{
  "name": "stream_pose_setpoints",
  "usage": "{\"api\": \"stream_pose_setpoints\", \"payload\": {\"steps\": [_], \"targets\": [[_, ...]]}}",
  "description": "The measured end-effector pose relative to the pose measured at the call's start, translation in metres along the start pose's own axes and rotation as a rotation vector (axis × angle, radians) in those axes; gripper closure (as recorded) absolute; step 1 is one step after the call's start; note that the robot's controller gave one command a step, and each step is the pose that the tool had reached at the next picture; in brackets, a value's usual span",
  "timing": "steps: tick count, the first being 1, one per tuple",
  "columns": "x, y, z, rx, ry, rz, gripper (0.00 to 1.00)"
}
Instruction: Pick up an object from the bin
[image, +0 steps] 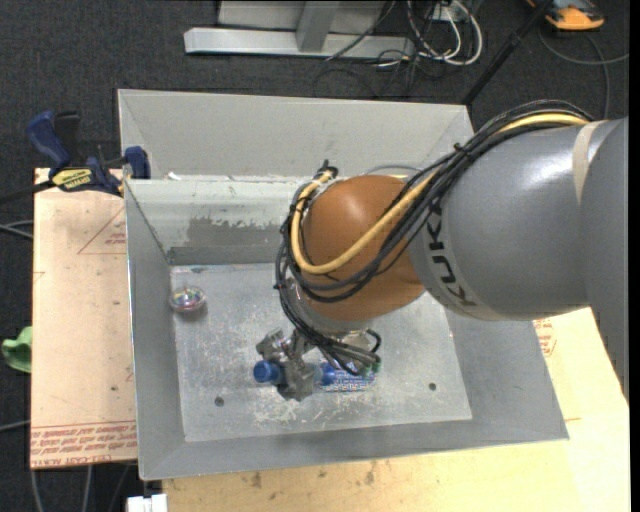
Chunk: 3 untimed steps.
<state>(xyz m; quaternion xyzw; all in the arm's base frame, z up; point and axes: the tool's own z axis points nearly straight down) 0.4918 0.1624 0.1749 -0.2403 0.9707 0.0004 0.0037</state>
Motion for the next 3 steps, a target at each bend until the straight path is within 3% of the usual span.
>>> {"api": "stream_pose_setpoints", "payload": {"steps": [1,2,3], "targets": [[0.005,0.003,-0.053,-0.001,-0.001,0.017,1.0],[0.022,-0.059,0.028,-0.002,0.015,-0.003,1.0],[0.022,-0.067,-0.134,0.002,-0.002,-0.328,1.0]]}}
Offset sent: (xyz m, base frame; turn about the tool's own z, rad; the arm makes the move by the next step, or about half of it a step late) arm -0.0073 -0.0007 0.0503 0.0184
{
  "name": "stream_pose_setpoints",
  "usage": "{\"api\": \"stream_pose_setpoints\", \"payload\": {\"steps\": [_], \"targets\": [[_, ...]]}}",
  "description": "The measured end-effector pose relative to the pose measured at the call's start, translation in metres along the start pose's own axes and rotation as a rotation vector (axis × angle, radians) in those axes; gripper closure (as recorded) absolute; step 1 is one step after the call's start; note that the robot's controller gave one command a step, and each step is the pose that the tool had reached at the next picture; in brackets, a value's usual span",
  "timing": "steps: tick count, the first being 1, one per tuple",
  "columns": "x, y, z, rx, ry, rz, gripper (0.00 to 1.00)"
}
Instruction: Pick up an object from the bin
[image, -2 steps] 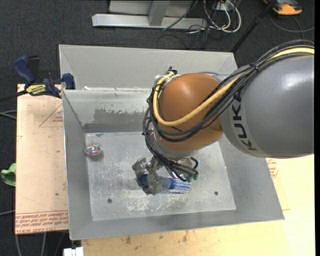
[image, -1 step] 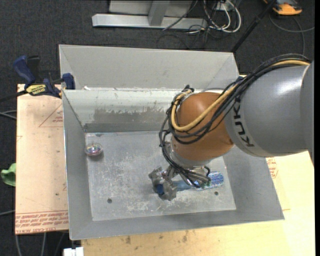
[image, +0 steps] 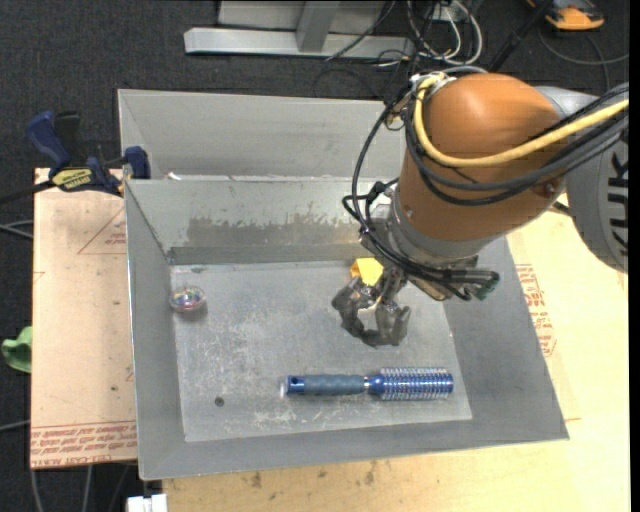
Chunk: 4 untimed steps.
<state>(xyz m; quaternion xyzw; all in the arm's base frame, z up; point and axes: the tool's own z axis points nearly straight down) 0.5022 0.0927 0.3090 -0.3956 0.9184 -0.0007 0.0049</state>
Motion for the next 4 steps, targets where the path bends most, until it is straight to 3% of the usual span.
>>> {"api": "stream_pose_setpoints", "payload": {"steps": [1,2,3,4], "targets": [[0.026,-0.039,0.124,-0.011,0.013,-0.036,1.0],[0.024,-0.038,0.119,-0.006,0.007,-0.037,0.0],[0.032,-0.01,0.217,-0.013,0.013,-0.024,0.0],[0.023,-0.038,0.24,-0.004,0.003,0.003,0.0]]}}
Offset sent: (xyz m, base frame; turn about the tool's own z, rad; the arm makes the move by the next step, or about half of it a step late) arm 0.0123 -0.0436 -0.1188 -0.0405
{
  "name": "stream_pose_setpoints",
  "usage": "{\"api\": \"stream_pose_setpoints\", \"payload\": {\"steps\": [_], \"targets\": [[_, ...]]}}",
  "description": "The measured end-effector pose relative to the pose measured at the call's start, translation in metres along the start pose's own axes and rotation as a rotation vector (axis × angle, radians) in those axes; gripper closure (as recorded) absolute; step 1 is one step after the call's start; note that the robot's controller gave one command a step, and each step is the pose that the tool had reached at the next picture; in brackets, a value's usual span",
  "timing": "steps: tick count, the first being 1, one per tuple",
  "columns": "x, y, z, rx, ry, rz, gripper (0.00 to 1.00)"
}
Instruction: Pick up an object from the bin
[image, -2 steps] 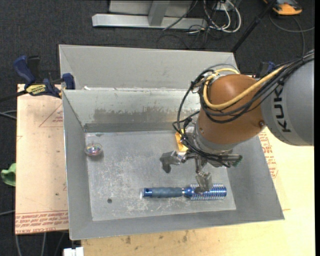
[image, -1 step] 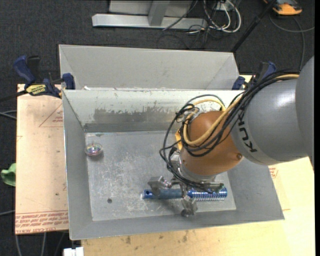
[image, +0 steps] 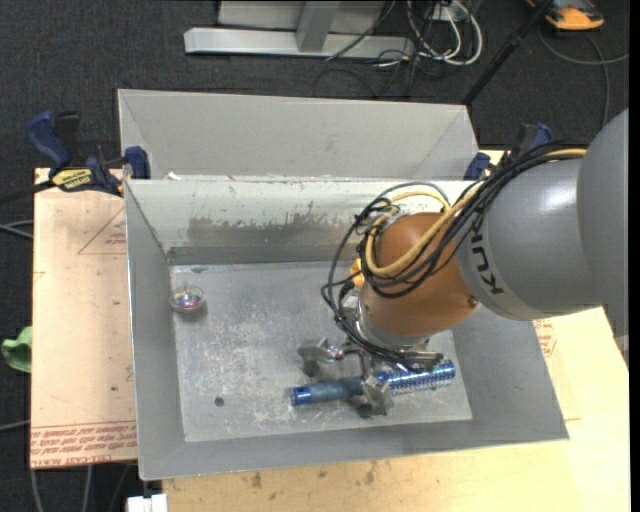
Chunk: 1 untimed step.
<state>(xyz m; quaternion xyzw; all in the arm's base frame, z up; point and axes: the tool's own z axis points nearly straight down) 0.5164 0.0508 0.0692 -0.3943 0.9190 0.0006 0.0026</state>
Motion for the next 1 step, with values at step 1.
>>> {"api": "stream_pose_setpoints", "payload": {"steps": [1], "targets": [[0.0007,0.0011,-0.0008,-0.002,0.004,-0.003,1.0]]}}
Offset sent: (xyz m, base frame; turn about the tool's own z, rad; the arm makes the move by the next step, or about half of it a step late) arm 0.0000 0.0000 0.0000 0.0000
